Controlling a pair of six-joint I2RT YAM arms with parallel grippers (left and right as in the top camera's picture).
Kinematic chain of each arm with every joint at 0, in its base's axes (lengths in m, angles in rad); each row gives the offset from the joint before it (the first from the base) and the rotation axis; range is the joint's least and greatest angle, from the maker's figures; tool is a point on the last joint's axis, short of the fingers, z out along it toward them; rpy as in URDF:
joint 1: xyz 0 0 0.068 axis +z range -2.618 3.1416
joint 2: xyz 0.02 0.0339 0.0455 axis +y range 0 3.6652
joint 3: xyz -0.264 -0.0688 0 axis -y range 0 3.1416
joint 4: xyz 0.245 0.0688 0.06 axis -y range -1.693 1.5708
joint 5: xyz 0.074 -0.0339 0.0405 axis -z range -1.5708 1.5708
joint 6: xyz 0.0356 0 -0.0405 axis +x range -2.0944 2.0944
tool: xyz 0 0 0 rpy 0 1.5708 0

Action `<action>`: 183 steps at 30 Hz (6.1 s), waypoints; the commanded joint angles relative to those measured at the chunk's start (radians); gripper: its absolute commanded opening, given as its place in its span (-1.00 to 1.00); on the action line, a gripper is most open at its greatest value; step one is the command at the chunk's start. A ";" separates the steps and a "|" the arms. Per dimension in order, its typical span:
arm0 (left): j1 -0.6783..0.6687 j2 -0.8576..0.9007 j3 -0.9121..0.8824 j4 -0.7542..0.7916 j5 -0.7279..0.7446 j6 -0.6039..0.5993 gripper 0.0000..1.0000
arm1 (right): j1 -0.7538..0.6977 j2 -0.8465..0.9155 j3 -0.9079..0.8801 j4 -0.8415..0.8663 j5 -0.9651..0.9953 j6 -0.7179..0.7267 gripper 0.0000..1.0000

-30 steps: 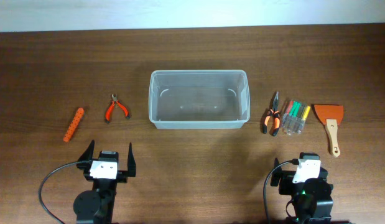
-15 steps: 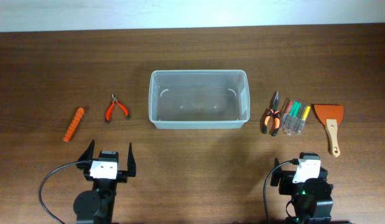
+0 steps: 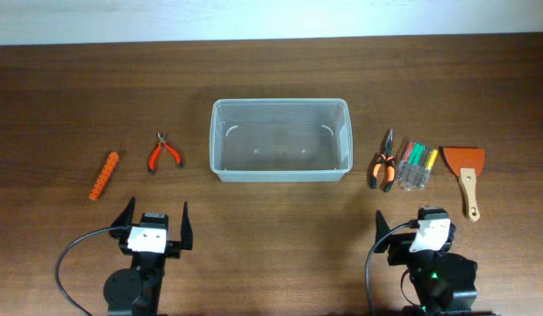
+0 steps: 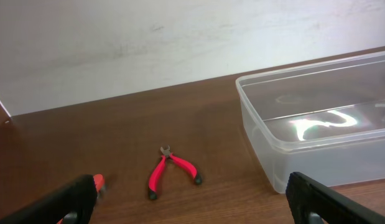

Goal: Pack container
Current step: 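Move the right gripper to the orange scraper's wooden handle, then close the right gripper on the scraper handle and lift it, then carry the scraper into the container and release it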

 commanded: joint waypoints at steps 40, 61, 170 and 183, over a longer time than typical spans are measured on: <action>0.030 1.168 0.777 -0.174 -0.182 0.172 0.99 | -0.558 1.702 1.437 -0.613 0.073 -0.149 0.97; 0.030 1.249 0.777 -0.181 -0.182 0.172 0.99 | -0.615 2.056 1.437 -0.602 0.031 -0.343 0.79; 0.030 1.249 0.777 -0.181 -0.182 0.172 0.99 | -0.520 2.039 1.353 -0.477 0.119 -0.020 -0.59; 0.030 1.249 0.777 -0.181 -0.182 0.172 0.99 | -0.283 1.976 2.169 -0.964 -0.056 -0.024 -0.75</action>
